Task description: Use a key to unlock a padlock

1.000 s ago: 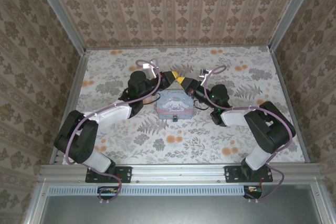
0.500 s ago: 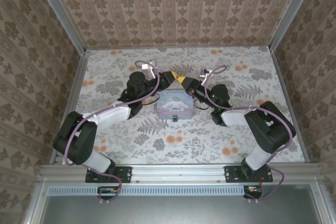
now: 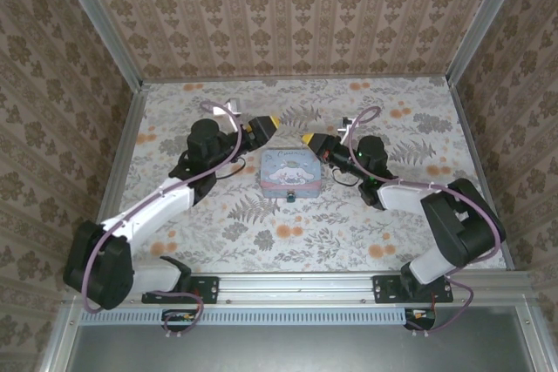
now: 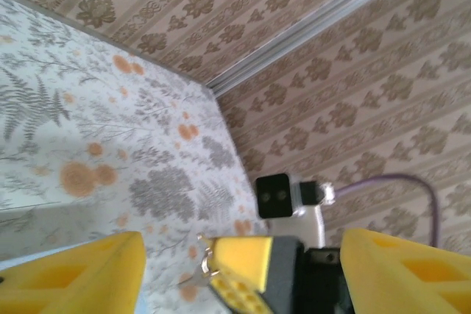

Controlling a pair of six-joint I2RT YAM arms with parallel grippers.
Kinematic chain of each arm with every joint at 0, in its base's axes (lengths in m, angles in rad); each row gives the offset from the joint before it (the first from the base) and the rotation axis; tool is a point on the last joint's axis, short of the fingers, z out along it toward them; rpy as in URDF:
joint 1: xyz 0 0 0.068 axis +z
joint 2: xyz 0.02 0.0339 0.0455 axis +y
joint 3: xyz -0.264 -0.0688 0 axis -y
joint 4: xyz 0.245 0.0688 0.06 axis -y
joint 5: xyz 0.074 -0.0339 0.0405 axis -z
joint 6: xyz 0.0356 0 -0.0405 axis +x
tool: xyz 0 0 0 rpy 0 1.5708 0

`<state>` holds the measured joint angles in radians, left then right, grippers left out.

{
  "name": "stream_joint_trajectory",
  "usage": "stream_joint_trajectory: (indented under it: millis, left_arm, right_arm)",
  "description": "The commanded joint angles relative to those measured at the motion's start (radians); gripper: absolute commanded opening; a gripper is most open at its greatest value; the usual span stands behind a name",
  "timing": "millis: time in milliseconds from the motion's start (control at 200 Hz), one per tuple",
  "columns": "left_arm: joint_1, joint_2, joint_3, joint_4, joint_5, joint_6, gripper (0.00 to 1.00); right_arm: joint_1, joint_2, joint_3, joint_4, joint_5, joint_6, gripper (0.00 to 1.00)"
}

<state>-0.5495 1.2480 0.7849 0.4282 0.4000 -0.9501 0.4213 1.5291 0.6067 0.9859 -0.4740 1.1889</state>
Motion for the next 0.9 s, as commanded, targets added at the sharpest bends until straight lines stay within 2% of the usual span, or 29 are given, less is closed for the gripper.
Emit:
stream_joint_trajectory:
  millis: [0,150,290,555,675,895]
  left_arm:
    - [-0.016,-0.057,-0.02,-0.214,0.011,0.133,0.78]
    - [-0.077,-0.099,-0.032,-0.408,-0.016,0.258,0.85]
    - [-0.153,-0.125,-0.093,-0.463,-0.053,0.316,0.91]
    - [-0.275,-0.057,-0.204,-0.372,-0.134,0.378,0.92]
    - [-0.322,0.016,-0.195,-0.347,-0.166,0.414,0.92]
    - [-0.341,0.157,-0.203,-0.203,-0.187,0.412,0.92]
  right_arm:
    - [-0.005,-0.058,0.013,-0.17,-0.059,-0.092,0.0]
    - [-0.006,-0.102,0.0,-0.271,-0.059,-0.132,0.0]
    - [-0.006,-0.166,-0.014,-0.386,-0.035,-0.168,0.0]
    - [-0.005,-0.212,-0.015,-0.529,-0.017,-0.203,0.0]
    - [-0.006,-0.196,-0.027,-0.509,-0.017,-0.196,0.0]
    - [-0.006,-0.146,-0.053,-0.417,-0.01,-0.164,0.0]
